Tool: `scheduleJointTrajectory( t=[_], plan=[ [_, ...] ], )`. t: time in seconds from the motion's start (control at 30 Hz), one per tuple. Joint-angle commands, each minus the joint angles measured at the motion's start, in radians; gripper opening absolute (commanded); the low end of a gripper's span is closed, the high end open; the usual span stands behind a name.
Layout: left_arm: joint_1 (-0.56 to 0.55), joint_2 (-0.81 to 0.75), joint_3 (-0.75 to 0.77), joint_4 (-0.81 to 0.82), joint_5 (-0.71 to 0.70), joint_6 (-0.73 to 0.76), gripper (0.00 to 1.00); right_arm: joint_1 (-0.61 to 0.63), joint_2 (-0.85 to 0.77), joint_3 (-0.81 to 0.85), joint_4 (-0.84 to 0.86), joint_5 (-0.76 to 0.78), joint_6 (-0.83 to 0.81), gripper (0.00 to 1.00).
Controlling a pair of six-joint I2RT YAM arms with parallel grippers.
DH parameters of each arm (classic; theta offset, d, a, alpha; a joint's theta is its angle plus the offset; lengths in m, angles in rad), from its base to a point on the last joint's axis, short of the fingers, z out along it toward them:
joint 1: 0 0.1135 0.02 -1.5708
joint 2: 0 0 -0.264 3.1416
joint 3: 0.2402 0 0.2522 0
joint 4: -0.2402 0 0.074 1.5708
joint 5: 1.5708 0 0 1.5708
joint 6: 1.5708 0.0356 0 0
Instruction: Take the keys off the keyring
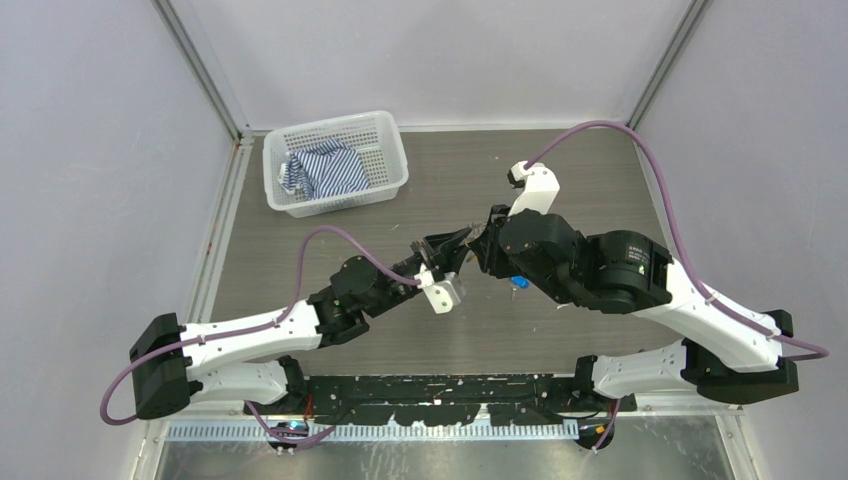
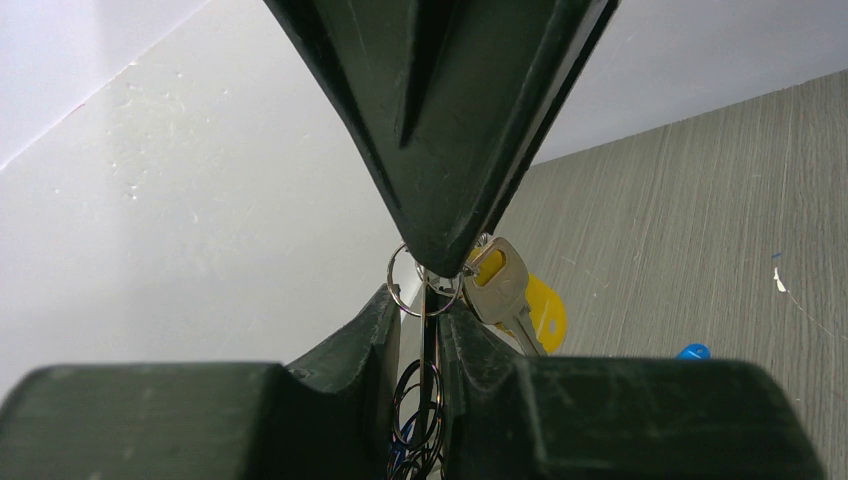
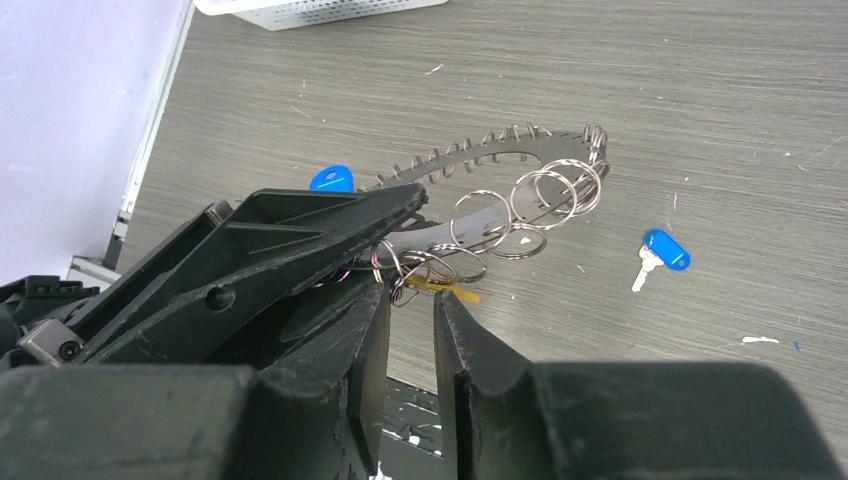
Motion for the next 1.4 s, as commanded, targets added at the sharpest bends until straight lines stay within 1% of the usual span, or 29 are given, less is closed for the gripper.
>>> scheduleJointTrajectory(
  t=[0.0, 0.33, 0.43, 0.6, 0.7, 0.9, 1.27, 1.37],
  plan=[
    [0.004, -0.036, 0.048, 0.089, 0.017, 0.002, 0.0, -0.011, 0.002, 0.033, 0.005, 0.021, 0.016, 0.27],
    [0.005, -0.033, 0.047, 0.094, 0.017, 0.002, 0.0, -0.02, 0.004, 0.025, 0.02, 0.016, -0.001, 0.21],
    [0.004, -0.033, 0.047, 0.094, 0.017, 0.001, 0.0, -0.021, 0.01, 0.026, 0.021, 0.011, -0.01, 0.18],
    [0.005, -0.033, 0.047, 0.093, 0.017, 0.003, 0.0, -0.021, 0.012, 0.035, 0.018, 0.01, -0.015, 0.09],
    [0.004, -0.033, 0.046, 0.095, 0.017, 0.005, 0.0, -0.021, 0.008, 0.038, 0.014, 0.013, -0.018, 0.01],
    [0.005, -0.03, 0.043, 0.087, 0.017, 0.009, 0.0, -0.021, -0.013, 0.039, 0.018, 0.03, -0.032, 0.01],
    [0.004, -0.022, 0.047, 0.074, 0.017, 0.01, 0.0, -0.021, -0.081, -0.007, 0.12, 0.026, -0.081, 0.01],
    [0.004, -0.02, 0.052, 0.075, 0.017, 0.011, 0.0, -0.021, -0.085, -0.011, 0.119, 0.023, -0.085, 0.01]
  ],
)
